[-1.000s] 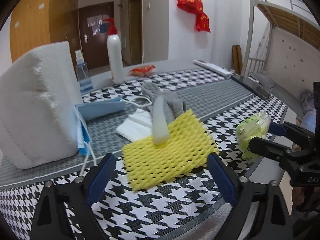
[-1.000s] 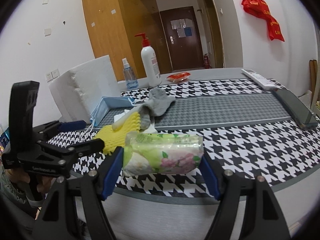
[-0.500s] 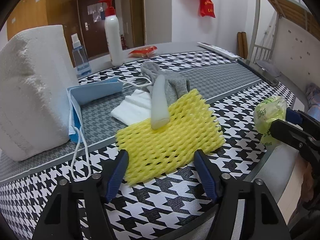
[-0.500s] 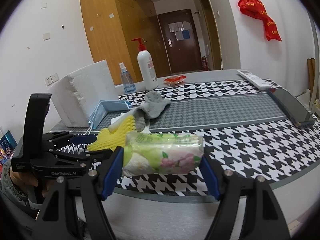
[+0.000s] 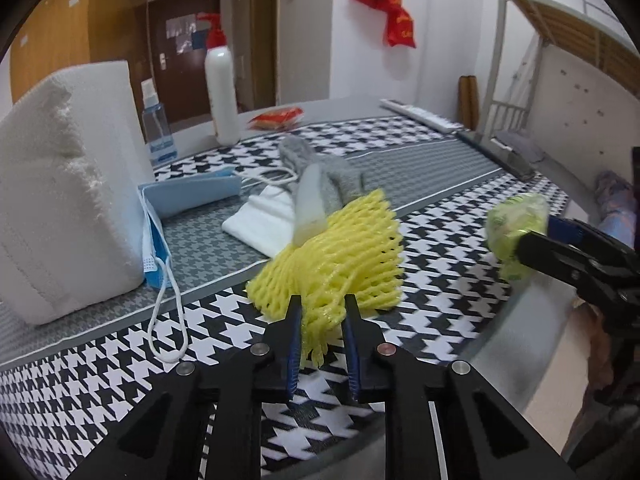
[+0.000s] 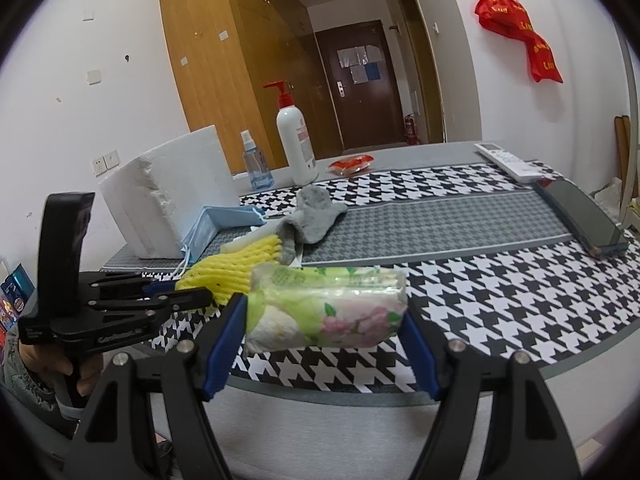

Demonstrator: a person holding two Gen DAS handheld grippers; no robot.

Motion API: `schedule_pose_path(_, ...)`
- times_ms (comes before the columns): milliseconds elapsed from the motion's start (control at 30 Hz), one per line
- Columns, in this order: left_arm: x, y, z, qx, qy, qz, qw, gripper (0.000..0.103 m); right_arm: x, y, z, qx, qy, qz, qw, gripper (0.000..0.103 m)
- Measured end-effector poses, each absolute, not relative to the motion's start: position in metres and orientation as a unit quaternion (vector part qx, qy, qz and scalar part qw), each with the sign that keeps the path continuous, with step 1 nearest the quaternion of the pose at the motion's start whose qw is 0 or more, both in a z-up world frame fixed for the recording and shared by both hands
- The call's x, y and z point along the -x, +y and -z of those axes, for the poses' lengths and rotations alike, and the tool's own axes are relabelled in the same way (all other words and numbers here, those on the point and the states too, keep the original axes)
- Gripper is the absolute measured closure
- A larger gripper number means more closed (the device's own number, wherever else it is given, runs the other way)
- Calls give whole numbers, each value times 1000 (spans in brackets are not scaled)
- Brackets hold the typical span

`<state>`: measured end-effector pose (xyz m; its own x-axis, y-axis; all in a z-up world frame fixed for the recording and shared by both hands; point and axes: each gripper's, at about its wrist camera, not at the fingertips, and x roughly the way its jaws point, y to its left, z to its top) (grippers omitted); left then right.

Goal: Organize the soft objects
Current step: 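Lift the yellow net and tissue pack and carry both toward the white foam box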

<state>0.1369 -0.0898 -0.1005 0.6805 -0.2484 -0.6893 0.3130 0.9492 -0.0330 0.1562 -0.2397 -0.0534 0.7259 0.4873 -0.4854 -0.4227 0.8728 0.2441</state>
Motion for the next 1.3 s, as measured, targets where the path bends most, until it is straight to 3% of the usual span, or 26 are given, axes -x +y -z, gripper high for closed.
schedule_pose_path(433,-94,-71,72,-36,292,163,942,83,-146,-229,36,-47,258,-256,930,26)
schedule_pose_path(1300,-90,-40,29,-19,217,110,970,83,-157,-191,-6,-23,224,-294,929,26)
